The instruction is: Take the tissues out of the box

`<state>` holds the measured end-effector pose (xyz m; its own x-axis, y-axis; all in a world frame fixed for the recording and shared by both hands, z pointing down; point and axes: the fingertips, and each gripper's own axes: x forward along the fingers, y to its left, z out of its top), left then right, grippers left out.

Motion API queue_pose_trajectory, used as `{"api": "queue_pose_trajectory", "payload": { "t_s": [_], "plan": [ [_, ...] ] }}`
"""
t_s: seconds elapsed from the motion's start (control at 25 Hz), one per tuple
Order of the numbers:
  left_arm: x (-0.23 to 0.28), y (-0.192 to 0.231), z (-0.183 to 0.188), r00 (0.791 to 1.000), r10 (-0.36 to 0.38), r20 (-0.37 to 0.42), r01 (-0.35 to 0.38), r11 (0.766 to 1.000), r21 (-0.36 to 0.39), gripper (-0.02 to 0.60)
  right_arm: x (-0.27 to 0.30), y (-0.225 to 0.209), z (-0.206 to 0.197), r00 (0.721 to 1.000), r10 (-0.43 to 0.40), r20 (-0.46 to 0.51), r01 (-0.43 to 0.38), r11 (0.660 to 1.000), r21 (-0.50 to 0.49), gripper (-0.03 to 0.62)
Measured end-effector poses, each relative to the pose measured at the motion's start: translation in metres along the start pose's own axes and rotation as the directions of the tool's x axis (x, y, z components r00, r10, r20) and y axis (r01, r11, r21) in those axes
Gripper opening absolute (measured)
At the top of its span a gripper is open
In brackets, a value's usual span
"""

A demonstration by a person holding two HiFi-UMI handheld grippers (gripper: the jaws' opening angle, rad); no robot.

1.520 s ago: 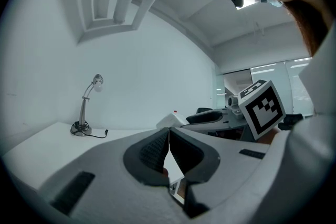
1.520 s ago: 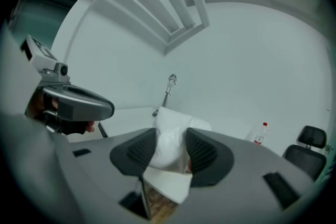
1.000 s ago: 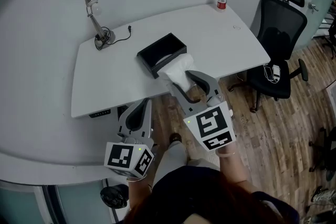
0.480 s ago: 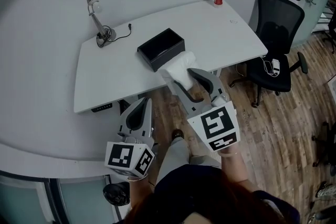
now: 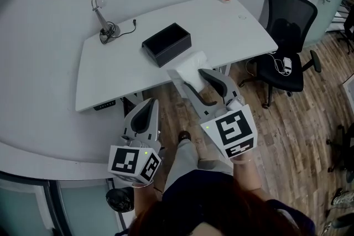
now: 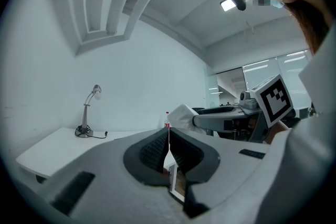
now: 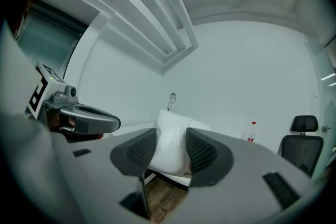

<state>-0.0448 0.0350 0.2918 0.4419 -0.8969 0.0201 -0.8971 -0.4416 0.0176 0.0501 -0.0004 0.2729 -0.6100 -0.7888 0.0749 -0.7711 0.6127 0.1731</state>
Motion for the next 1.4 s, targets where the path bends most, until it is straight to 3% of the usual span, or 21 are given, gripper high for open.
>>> {"api": "queue_pose_trajectory", "payload": {
  "t_s": [1.4],
  "plan": [
    [-0.042, -0.027, 0.005, 0.999, -0.016, 0.039, 0.015, 1.000, 0.024, 0.021, -0.062, 0.032, 0.019, 0.997, 0.003, 0.076, -0.002, 1.000, -0.018, 0.183]
  ]
}}
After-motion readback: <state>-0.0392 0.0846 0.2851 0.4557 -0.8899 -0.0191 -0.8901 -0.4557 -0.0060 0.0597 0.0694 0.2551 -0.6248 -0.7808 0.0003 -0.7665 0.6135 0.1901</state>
